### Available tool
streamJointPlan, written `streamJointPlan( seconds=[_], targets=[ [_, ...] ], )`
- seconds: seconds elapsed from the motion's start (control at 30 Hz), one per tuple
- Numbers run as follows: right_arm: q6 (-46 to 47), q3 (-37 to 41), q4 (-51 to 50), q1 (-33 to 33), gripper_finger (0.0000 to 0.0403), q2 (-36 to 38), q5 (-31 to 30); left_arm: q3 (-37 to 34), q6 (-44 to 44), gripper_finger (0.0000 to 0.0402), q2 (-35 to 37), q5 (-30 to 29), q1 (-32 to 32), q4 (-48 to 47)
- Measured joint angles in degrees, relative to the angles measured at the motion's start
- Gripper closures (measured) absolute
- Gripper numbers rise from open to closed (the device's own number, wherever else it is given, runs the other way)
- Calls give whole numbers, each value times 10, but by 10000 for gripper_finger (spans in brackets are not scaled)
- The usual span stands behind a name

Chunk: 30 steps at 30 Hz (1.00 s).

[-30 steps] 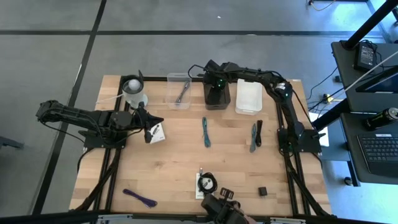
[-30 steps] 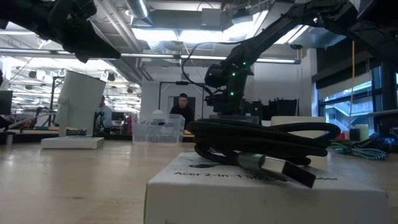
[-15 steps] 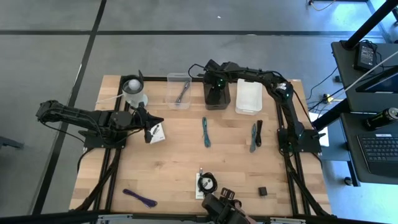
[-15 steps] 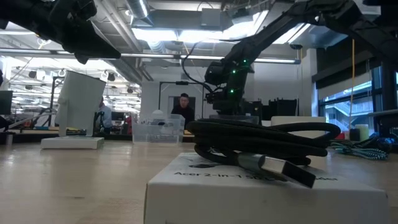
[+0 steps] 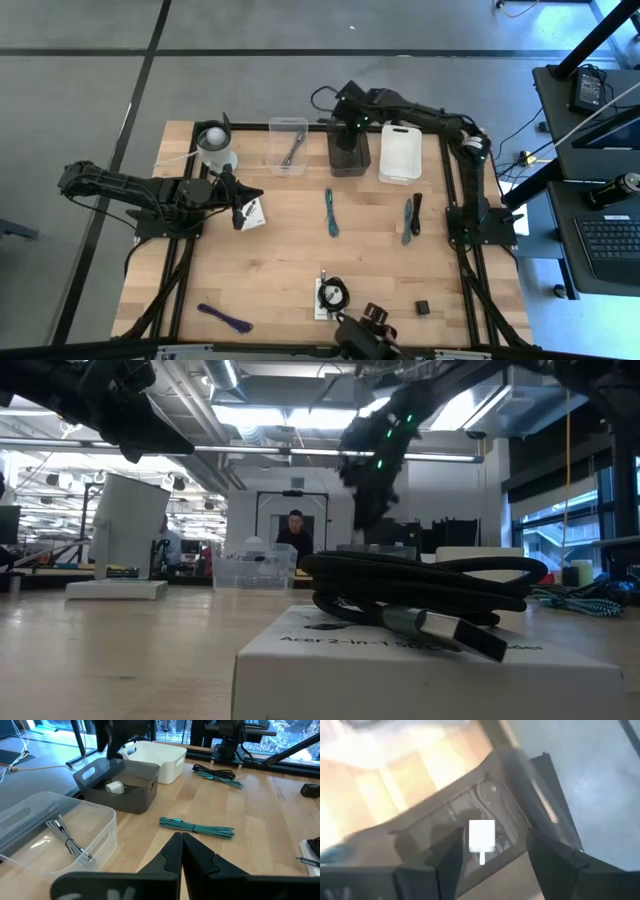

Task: Pick and place items into bin
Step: Put the bottom black charger cable into the transparent bin

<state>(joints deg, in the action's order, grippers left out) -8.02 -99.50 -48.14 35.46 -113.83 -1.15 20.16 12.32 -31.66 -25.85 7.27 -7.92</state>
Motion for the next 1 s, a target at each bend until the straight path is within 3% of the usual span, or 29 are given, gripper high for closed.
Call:
streamJointPlan(
  seconds=[0.2, 0.5, 0.63, 0.8, 1.0],
  targets=[
    [93, 0, -35, -8, 236, 90, 58, 0, 0, 398, 0, 0, 0, 0],
    [154, 18, -92, -74, 306, 189, 62, 0, 0, 398, 0, -2, 0, 2],
    [207, 114, -42, -130, 345, 249, 54, 0, 0, 399, 0, -1, 0, 2],
    [320, 294, 107, -210, 394, 345, 51, 0, 0, 399, 0, 33, 0, 2],
    [460, 443, 180, -301, 393, 428, 10, 0, -36, 399, 0, 78, 0, 2]
  ],
)
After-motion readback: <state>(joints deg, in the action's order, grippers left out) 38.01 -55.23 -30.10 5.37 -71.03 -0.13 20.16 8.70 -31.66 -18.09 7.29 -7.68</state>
